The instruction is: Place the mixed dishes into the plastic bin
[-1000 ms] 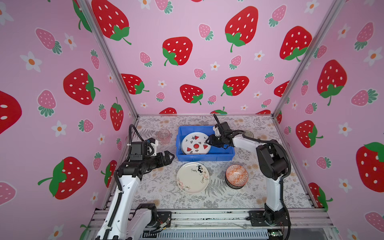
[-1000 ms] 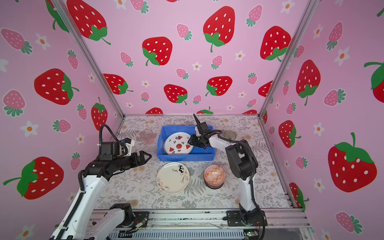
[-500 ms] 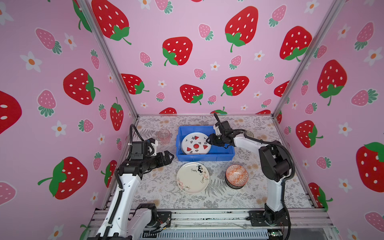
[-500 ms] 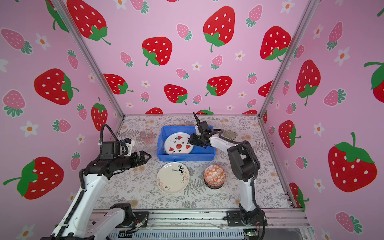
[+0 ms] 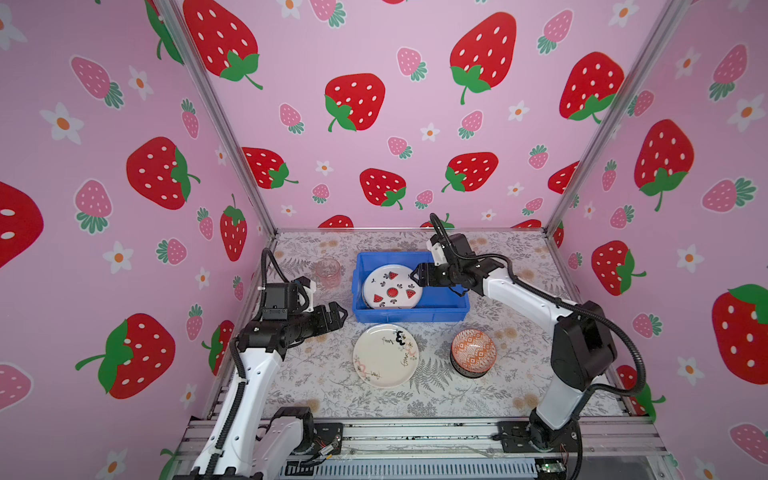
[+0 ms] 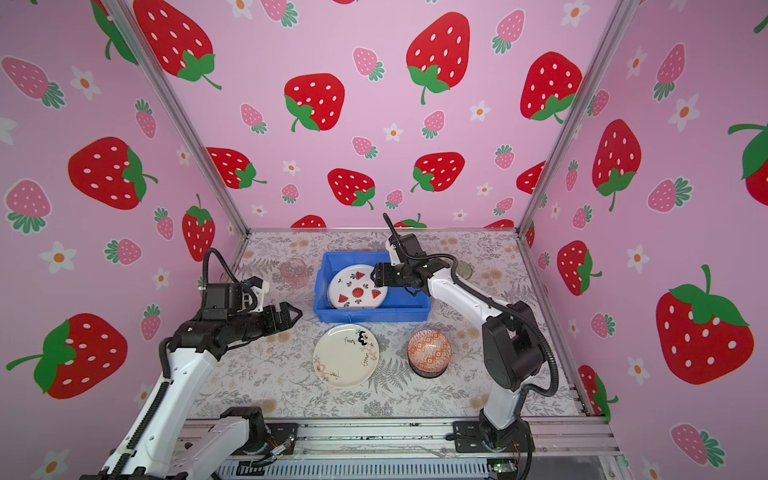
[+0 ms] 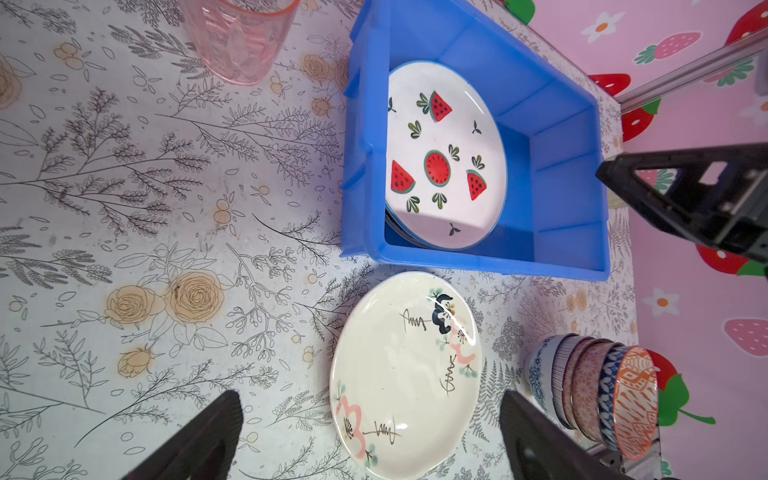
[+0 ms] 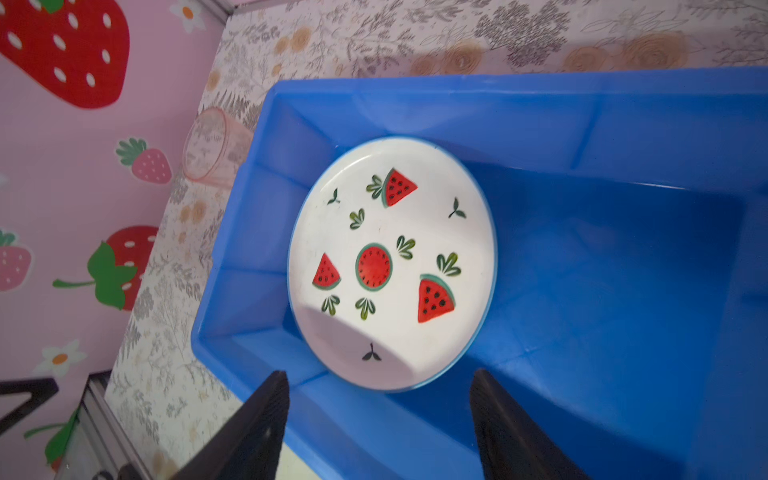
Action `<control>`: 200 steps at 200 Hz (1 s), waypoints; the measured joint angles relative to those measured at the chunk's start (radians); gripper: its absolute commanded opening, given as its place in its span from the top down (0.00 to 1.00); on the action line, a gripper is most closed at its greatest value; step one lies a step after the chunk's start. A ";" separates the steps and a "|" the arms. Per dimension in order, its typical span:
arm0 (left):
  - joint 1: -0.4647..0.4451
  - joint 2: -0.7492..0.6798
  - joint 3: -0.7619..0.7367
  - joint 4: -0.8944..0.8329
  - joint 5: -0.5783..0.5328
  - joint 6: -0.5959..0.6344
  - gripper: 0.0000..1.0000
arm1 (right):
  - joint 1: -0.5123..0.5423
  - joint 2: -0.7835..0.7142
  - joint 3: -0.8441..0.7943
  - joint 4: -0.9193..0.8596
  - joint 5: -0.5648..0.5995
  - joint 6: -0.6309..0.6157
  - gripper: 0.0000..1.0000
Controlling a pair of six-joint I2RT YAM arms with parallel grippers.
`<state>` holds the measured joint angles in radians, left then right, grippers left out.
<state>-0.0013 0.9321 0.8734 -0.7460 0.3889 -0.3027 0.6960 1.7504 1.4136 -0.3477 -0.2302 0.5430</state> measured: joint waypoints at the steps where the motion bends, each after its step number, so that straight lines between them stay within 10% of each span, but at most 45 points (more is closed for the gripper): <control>1: 0.000 0.000 0.000 0.000 0.000 0.000 0.01 | 0.000 0.000 0.000 0.000 0.000 0.000 0.19; 27: -0.015 -0.005 0.000 -0.007 -0.024 -0.004 0.01 | 0.069 -0.064 -0.007 -0.081 0.025 -0.053 0.00; 200: -0.034 -0.168 -0.200 -0.017 0.069 -0.332 0.01 | 0.325 -0.188 -0.273 -0.079 0.096 -0.009 0.00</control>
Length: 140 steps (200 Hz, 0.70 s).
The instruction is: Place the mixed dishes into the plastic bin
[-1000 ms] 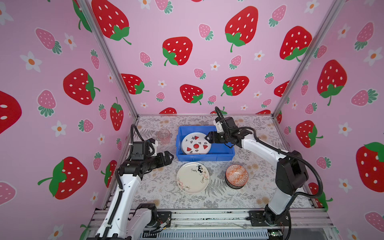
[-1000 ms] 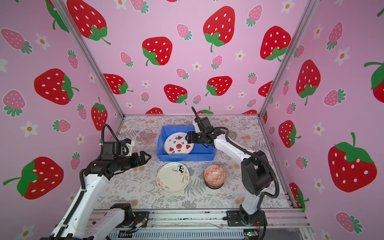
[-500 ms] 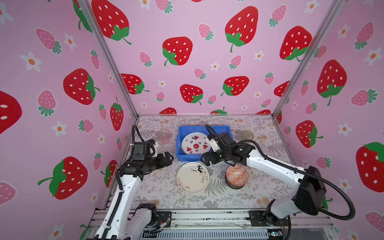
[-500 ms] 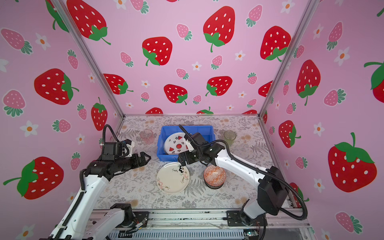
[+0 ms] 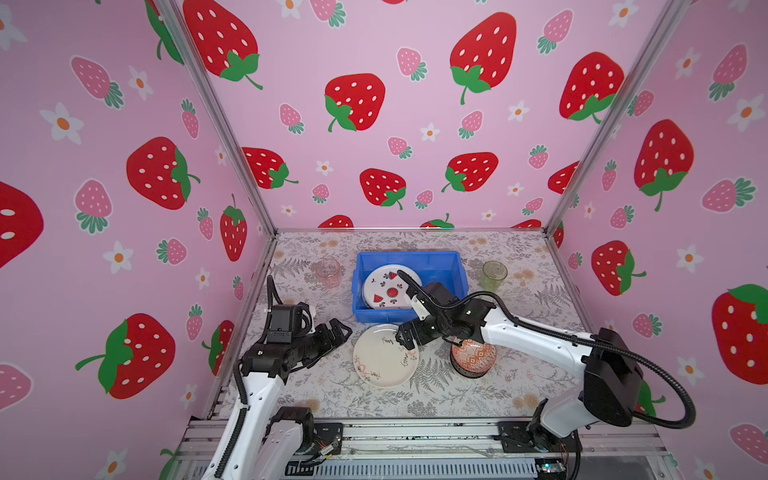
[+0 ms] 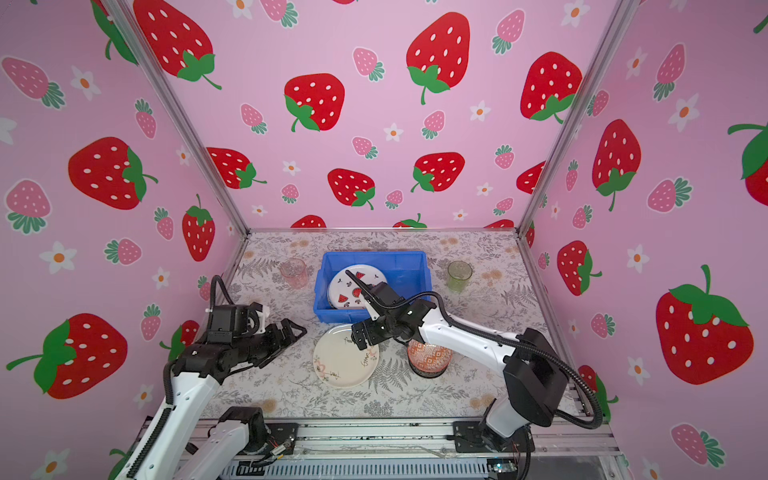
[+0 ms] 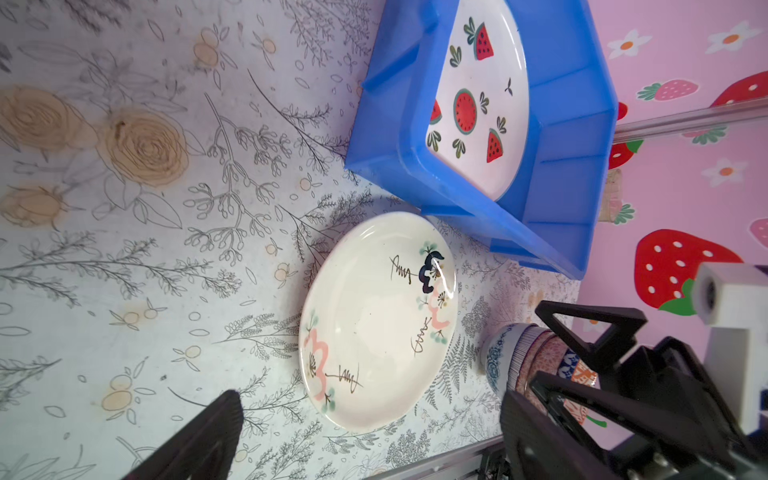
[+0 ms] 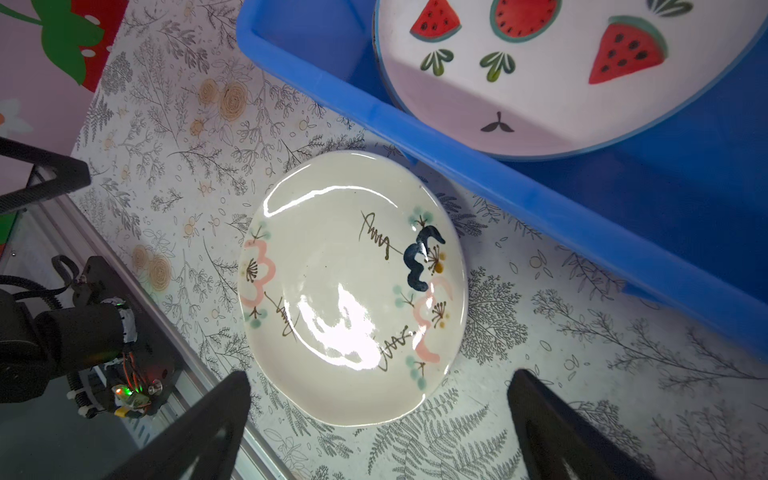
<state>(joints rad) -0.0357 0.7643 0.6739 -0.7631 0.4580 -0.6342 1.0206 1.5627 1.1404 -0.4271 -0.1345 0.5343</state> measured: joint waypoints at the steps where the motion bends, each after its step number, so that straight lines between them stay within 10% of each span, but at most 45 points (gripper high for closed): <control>1: 0.000 -0.001 -0.002 0.000 0.001 -0.002 0.01 | 0.001 0.002 0.000 0.002 0.000 0.000 0.00; 140: -0.188 0.042 -0.220 0.257 0.028 -0.201 0.01 | 0.014 0.151 -0.028 0.031 0.010 0.045 0.01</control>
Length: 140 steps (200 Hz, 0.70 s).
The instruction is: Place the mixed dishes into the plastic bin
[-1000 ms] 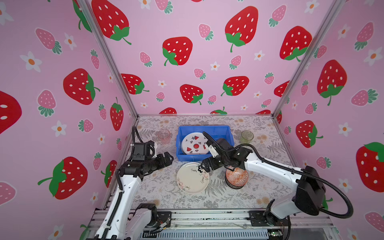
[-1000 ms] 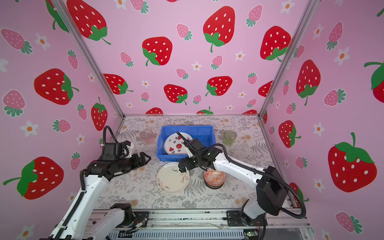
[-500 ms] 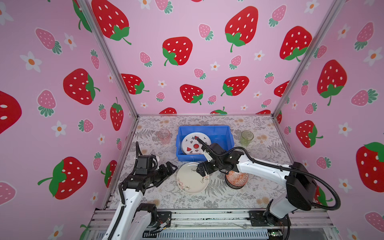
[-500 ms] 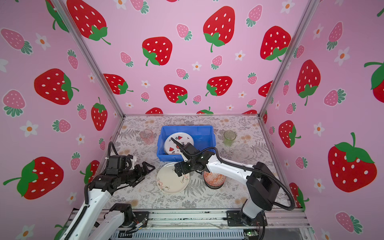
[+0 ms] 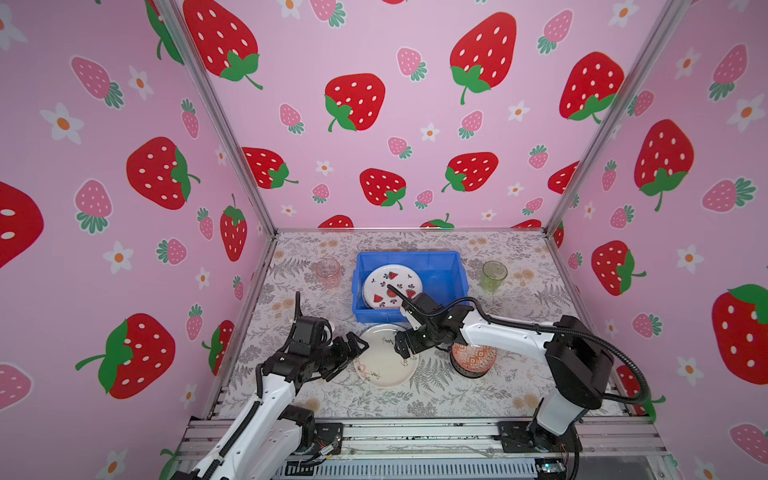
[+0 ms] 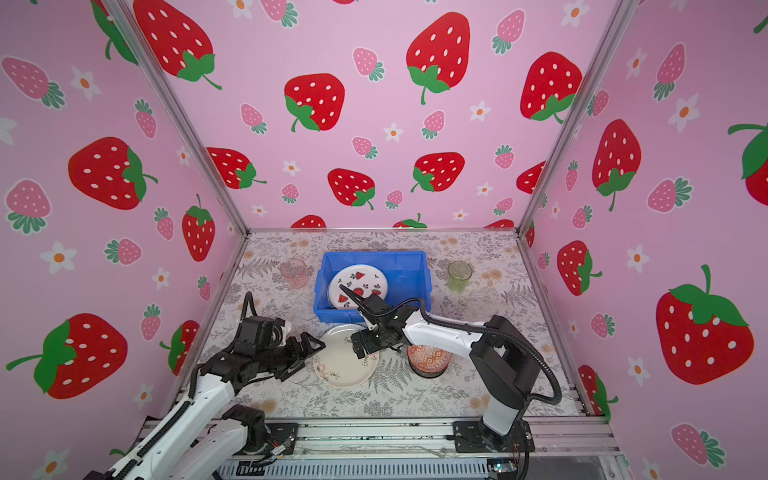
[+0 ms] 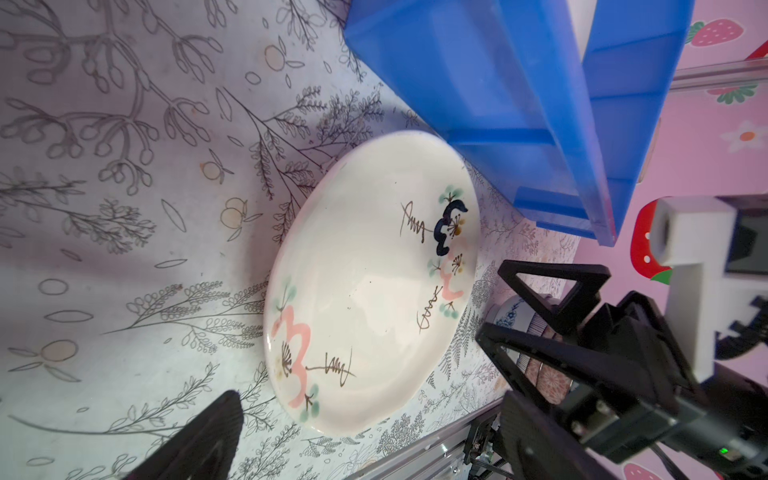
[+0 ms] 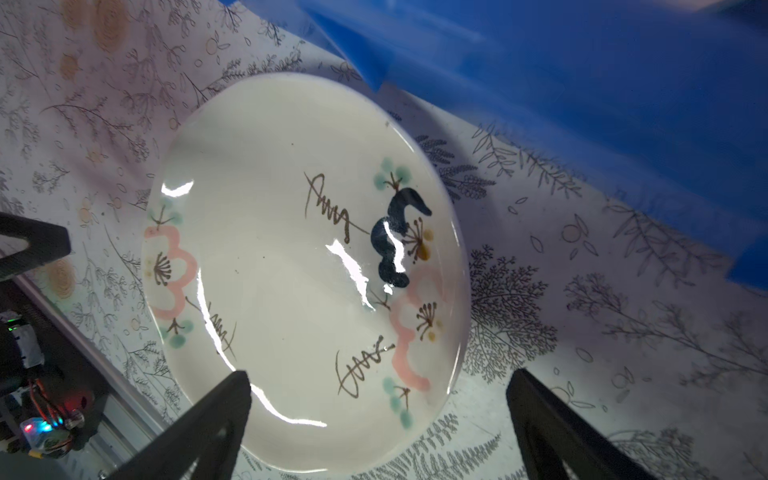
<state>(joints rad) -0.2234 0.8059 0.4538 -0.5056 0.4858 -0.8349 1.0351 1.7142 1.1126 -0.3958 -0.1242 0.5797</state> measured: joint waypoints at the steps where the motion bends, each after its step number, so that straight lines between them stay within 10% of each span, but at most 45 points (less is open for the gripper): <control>1: -0.001 0.001 -0.001 0.002 0.000 -0.001 0.01 | 0.000 0.001 0.000 0.001 -0.001 0.000 0.01; 140: -0.024 0.096 -0.079 0.107 -0.048 -0.030 0.01 | -0.001 0.058 -0.020 0.078 -0.087 0.004 0.00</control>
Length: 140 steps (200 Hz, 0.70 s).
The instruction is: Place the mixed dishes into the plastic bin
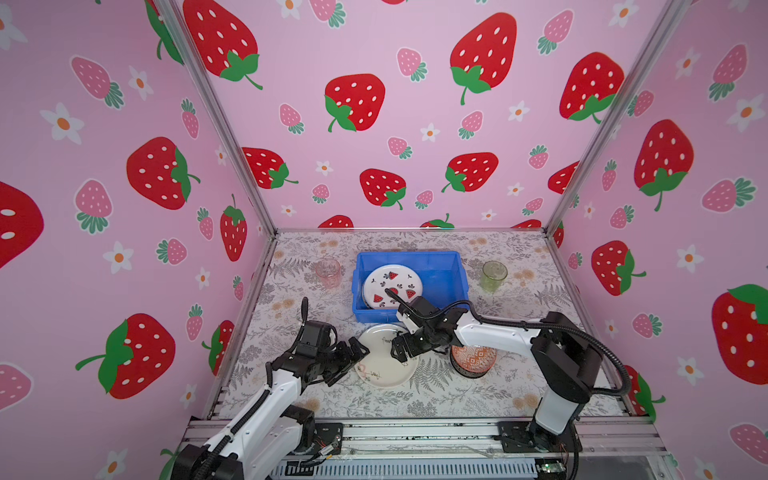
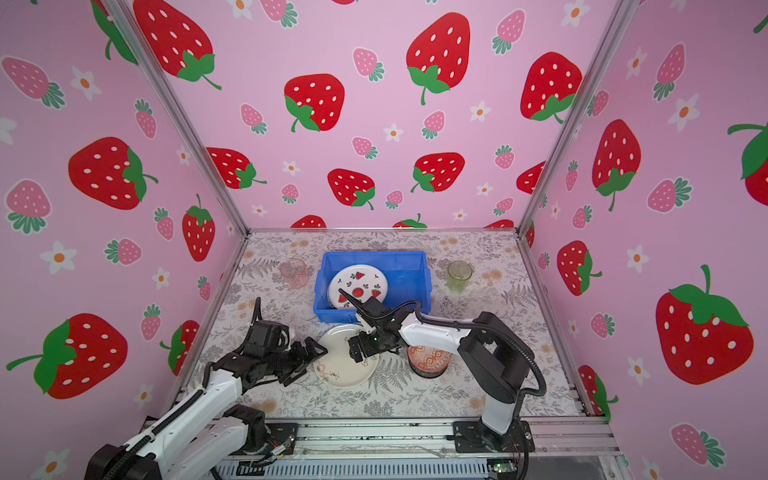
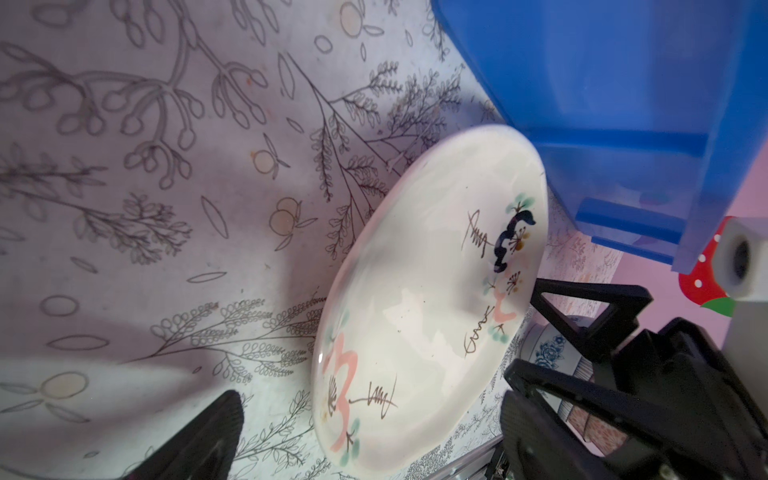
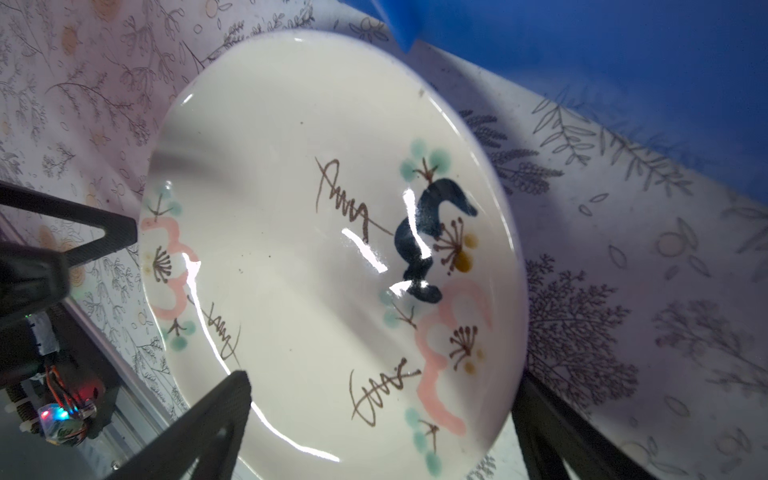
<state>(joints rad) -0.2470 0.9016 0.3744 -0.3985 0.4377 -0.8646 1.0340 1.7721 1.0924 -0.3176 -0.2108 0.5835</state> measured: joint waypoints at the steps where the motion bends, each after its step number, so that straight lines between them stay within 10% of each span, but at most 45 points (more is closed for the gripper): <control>1: 0.000 0.001 0.000 0.002 0.000 0.000 0.01 | 0.000 0.000 0.000 0.000 0.000 0.000 0.00; 140: -0.013 0.008 -0.040 0.087 0.026 -0.045 0.08 | -0.001 0.021 -0.005 0.091 -0.113 0.023 0.00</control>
<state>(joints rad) -0.2596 0.9092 0.3344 -0.3119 0.4637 -0.9092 1.0332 1.7935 1.0870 -0.2268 -0.3237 0.6060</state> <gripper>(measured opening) 0.945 0.999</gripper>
